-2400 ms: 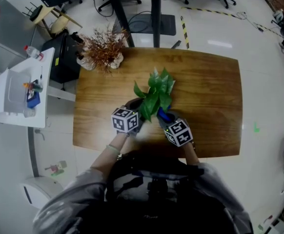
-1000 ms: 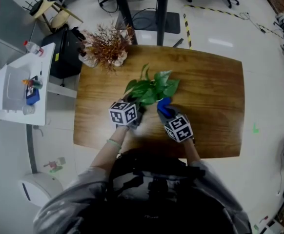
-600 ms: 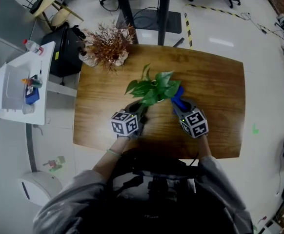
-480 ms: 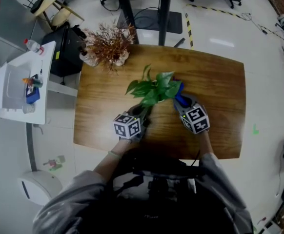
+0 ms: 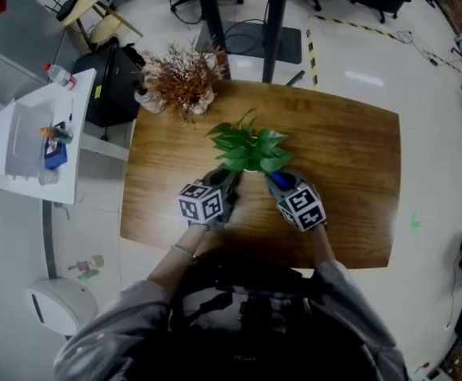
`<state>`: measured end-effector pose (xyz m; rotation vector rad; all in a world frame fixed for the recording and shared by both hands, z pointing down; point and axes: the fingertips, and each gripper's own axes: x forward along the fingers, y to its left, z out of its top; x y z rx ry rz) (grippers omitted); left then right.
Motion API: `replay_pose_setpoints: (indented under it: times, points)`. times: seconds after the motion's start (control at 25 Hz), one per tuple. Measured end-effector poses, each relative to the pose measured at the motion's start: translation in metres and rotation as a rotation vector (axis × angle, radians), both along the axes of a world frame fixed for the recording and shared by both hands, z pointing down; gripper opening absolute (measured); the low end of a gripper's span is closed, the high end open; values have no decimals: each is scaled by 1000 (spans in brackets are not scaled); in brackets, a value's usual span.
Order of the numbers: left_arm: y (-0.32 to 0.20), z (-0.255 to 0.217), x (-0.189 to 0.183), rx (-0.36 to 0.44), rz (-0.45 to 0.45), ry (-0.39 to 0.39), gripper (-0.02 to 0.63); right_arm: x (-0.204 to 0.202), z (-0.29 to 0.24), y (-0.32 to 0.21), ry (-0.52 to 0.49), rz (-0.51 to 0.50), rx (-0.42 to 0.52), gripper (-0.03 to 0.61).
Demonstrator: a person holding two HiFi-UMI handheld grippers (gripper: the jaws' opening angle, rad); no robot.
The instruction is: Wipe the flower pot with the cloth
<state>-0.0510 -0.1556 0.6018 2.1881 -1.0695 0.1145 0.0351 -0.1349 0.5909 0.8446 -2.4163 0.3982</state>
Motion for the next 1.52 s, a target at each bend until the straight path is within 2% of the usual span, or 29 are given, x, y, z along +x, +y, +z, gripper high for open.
replay_pose_setpoints:
  times: [0.2,0.4,0.52,0.72,0.8,1.0,1.16,1.36,1.52]
  points:
    - [-22,2,-23,13,-37,-30,5,-31,12,21,-11,-39,-55,52]
    - [-32,5,-31,7,-64,-33,5,-46,24,28,-4,-43,-88,52]
    - [-26,5,-29,4,-56,-30,5,-36,16,26,4,-31,-74,52]
    - [-2,7,-17,-2,-14,-17,5,10,-1,3,44,43,-8,52]
    - [5,9,-12,-10,-3,-18,5,21,-9,-13,56,43,24,52]
    - [7,11,-7,-19,7,-16,5,14,-27,-47,89,-66,109,52]
    - [1,10,-7,-15,15,-26,5,-5,-26,-56,113,-199,109,52]
    - [-10,8,-17,-13,3,-42,5,-11,-17,-49,80,-201,50,52]
    - [-22,8,-26,-7,-8,-49,5,-17,4,-28,115,-215,8,52]
